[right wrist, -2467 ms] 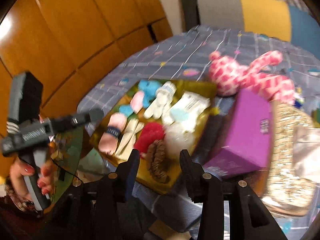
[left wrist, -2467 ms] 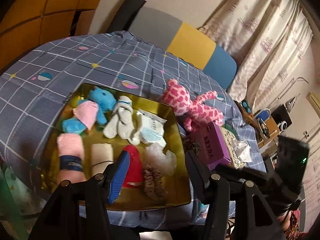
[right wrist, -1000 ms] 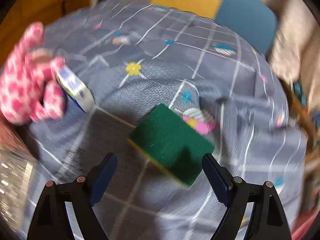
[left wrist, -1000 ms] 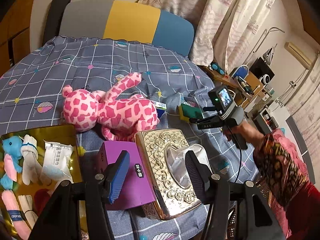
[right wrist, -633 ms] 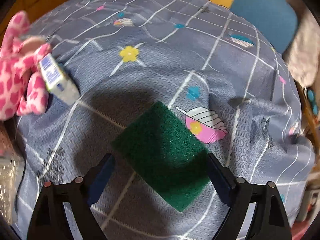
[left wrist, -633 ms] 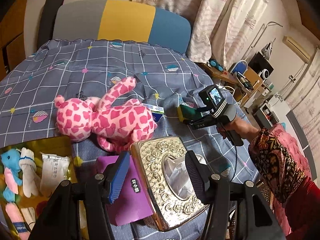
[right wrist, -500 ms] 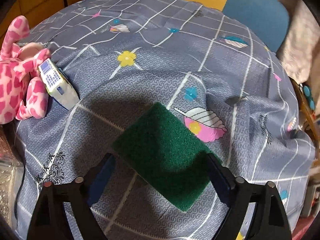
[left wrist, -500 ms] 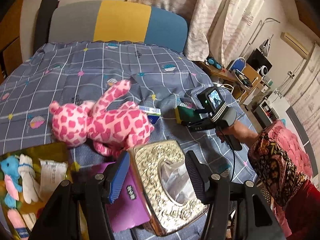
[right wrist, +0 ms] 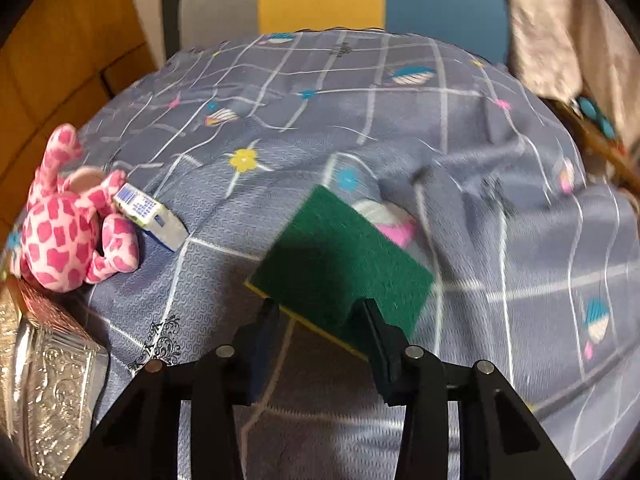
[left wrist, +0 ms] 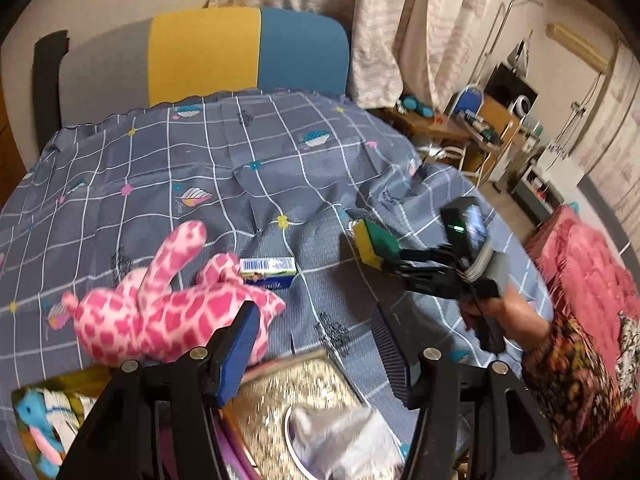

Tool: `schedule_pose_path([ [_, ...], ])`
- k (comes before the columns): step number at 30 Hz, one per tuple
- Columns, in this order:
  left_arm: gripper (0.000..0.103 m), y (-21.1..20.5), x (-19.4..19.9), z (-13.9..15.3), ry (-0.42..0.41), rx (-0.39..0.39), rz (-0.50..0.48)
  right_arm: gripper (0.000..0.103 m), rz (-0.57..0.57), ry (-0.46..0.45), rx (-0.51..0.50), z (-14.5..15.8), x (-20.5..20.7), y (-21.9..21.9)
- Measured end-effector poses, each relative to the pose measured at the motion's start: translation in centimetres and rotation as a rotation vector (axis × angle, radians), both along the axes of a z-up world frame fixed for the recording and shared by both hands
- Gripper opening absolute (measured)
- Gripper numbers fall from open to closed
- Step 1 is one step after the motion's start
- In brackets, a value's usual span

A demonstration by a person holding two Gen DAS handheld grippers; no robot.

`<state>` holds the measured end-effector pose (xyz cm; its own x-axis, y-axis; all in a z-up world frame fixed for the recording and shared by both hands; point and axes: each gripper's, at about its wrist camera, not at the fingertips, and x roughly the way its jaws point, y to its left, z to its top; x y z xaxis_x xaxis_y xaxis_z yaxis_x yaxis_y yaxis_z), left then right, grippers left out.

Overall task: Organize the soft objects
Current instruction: 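Grasp the small soap box with the left gripper while the right holds the sponge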

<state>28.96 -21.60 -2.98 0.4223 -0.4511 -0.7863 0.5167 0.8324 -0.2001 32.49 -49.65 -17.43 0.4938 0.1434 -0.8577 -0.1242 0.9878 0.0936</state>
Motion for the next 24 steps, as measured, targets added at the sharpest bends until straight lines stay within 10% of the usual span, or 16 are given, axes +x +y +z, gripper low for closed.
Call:
schedule_pose_path([
  [8, 0.059, -5.6, 6.7, -3.9, 0.104, 0.169, -0.009, 0.059, -0.183, -0.032, 0.126, -0.3, -5.0, -3.5],
  [14, 0.06, -9.2, 9.9, -8.8, 0.1, 0.485, -0.079, 0.065, -0.237, -0.117, 0.408, -0.6, -7.6, -3.5],
  [24, 0.06, -12.2, 11.6, -15.2, 0.138, 0.776, -0.291, 0.072, -0.174, -0.1, 0.43, -0.8, -7.3, -2.0],
])
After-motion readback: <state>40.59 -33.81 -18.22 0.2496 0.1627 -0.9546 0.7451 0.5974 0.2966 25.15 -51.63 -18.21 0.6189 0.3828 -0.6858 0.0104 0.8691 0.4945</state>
